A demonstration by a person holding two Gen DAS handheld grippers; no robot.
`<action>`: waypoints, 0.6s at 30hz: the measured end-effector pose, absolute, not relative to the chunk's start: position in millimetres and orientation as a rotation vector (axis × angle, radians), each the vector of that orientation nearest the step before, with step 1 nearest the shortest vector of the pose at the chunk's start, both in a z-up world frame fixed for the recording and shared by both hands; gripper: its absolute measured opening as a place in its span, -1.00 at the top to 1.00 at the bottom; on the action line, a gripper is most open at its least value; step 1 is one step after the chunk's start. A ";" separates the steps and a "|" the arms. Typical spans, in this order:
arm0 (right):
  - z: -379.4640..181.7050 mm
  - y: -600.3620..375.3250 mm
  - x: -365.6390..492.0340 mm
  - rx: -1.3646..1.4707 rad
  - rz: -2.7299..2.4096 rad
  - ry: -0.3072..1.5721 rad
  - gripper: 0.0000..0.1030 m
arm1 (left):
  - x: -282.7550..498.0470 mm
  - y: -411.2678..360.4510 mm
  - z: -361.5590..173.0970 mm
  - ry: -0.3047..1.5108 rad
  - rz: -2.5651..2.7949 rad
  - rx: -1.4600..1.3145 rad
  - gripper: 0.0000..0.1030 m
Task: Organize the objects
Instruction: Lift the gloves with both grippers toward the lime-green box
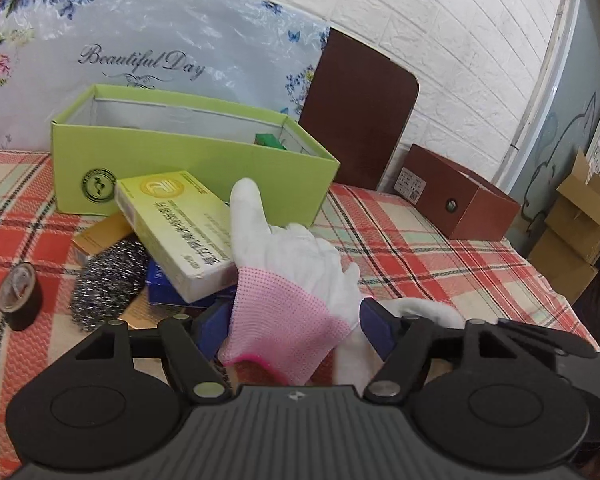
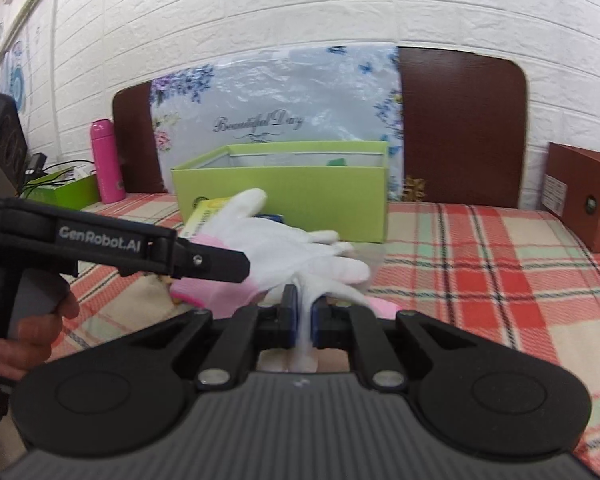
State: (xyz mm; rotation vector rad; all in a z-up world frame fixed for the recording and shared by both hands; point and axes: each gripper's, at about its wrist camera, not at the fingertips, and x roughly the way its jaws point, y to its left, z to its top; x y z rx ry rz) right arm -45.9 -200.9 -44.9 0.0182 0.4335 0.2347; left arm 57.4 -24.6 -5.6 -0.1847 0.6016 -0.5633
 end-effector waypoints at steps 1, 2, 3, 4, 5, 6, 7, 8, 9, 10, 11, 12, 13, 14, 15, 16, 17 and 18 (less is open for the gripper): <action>-43.9 -205.3 -49.2 0.019 0.220 0.430 0.87 | 58.7 -28.1 -7.4 0.610 -0.565 -0.185 -0.42; -42.5 -209.0 -52.1 0.020 0.209 0.427 0.87 | 60.4 -31.3 -9.2 0.620 -0.561 -0.190 -0.42; -41.1 -212.2 -54.4 0.020 0.200 0.424 0.87 | 62.4 -34.3 -10.8 0.630 -0.558 -0.194 -0.41; -39.8 -214.8 -56.3 0.020 0.190 0.417 0.87 | 64.6 -37.1 -12.5 0.644 -0.554 -0.197 -0.38; -38.3 -217.5 -58.1 0.021 0.182 0.410 0.87 | 66.7 -39.9 -14.0 0.659 -0.550 -0.198 -0.25; -36.9 -219.1 -59.1 0.022 0.178 0.406 0.87 | 68.9 -43.2 -15.9 0.677 -0.546 -0.191 0.05; -36.0 -220.3 -60.1 0.021 0.173 0.401 0.87 | 71.7 -46.9 -17.6 0.699 -0.544 -0.177 0.21; -35.4 -220.7 -60.7 0.019 0.169 0.396 0.87 | 74.1 -49.9 -20.0 0.721 -0.544 -0.163 0.50; -34.8 -220.7 -60.4 0.020 0.168 0.394 0.87 | 75.7 -51.8 -21.9 0.738 -0.547 -0.154 0.79; -34.4 -220.7 -60.3 0.024 0.168 0.393 0.87 | 76.0 -52.2 -23.3 0.751 -0.556 -0.148 0.83; -34.0 -220.3 -60.1 0.028 0.168 0.392 0.87 | 74.3 -50.7 -23.2 0.747 -0.566 -0.148 0.83; -33.8 -219.6 -60.6 0.029 0.170 0.391 0.87 | 72.1 -48.6 -21.8 0.744 -0.572 -0.149 0.84; -33.3 -218.8 -61.0 0.029 0.172 0.389 0.87 | 68.5 -45.0 -18.9 0.739 -0.578 -0.153 0.84; -32.2 -218.2 -61.8 0.031 0.174 0.386 0.87 | 64.2 -40.8 -14.4 0.724 -0.580 -0.159 0.84; -30.6 -217.9 -62.2 0.032 0.179 0.382 0.87 | 59.7 -35.5 -8.6 0.705 -0.577 -0.166 0.84; -28.4 -217.7 -62.6 0.031 0.184 0.375 0.87 | 54.8 -29.2 -0.3 0.680 -0.571 -0.175 0.84; -25.4 -217.4 -62.9 0.029 0.189 0.365 0.87 | 51.0 -23.7 8.5 0.655 -0.569 -0.182 0.85; -22.3 -217.2 -62.6 0.027 0.195 0.356 0.87 | 48.2 -17.5 18.9 0.629 -0.565 -0.187 0.85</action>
